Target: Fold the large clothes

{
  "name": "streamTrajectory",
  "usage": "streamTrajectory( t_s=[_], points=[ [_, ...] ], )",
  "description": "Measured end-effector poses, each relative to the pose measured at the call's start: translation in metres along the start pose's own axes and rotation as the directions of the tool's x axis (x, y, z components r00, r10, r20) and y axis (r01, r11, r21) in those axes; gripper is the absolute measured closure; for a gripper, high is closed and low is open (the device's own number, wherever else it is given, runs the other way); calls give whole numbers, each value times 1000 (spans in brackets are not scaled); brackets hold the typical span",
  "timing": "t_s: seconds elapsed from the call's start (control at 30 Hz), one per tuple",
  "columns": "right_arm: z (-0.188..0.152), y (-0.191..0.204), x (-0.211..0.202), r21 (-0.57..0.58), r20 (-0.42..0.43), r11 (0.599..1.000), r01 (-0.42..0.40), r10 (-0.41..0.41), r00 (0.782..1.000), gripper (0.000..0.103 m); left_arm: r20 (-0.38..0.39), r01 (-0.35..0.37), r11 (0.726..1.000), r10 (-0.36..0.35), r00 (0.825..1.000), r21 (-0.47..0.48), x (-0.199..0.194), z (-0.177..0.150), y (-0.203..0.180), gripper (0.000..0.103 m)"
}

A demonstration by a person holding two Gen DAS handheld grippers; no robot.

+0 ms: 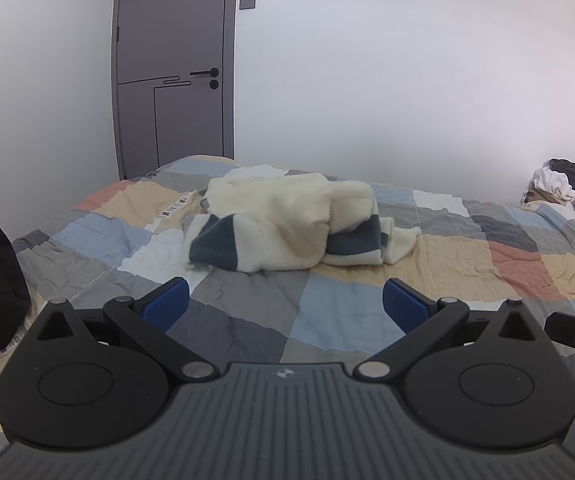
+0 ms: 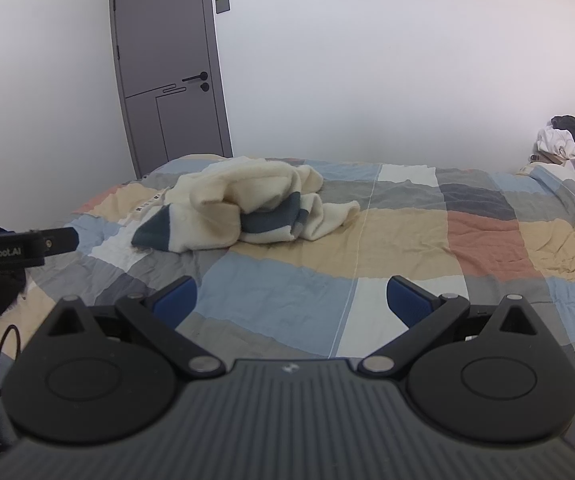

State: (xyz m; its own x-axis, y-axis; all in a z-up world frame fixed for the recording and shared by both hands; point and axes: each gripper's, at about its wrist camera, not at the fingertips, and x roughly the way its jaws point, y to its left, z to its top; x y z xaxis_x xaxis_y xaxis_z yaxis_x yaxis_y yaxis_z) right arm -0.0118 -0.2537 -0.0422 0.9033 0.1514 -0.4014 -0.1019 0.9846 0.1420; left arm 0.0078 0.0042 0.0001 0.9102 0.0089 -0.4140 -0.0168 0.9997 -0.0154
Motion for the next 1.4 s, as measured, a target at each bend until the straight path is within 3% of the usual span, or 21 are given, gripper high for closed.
streamTrajectory(
  t_s=[0.6, 1.03, 1.4],
  points=[
    [-4, 1, 1, 5, 1, 1000, -4, 4, 1000, 0, 11, 16, 1000, -16, 1000, -1, 1, 0, 5, 0],
    [6, 13, 1, 12, -40, 1000, 17, -17, 999, 0, 26, 51, 998, -50, 998, -35, -1, -2, 22, 0],
    [20, 31, 12, 14, -22, 1000, 21, -20, 1000, 0, 53, 59, 997, -56, 997, -49, 15, 12, 38, 0]
  ],
)
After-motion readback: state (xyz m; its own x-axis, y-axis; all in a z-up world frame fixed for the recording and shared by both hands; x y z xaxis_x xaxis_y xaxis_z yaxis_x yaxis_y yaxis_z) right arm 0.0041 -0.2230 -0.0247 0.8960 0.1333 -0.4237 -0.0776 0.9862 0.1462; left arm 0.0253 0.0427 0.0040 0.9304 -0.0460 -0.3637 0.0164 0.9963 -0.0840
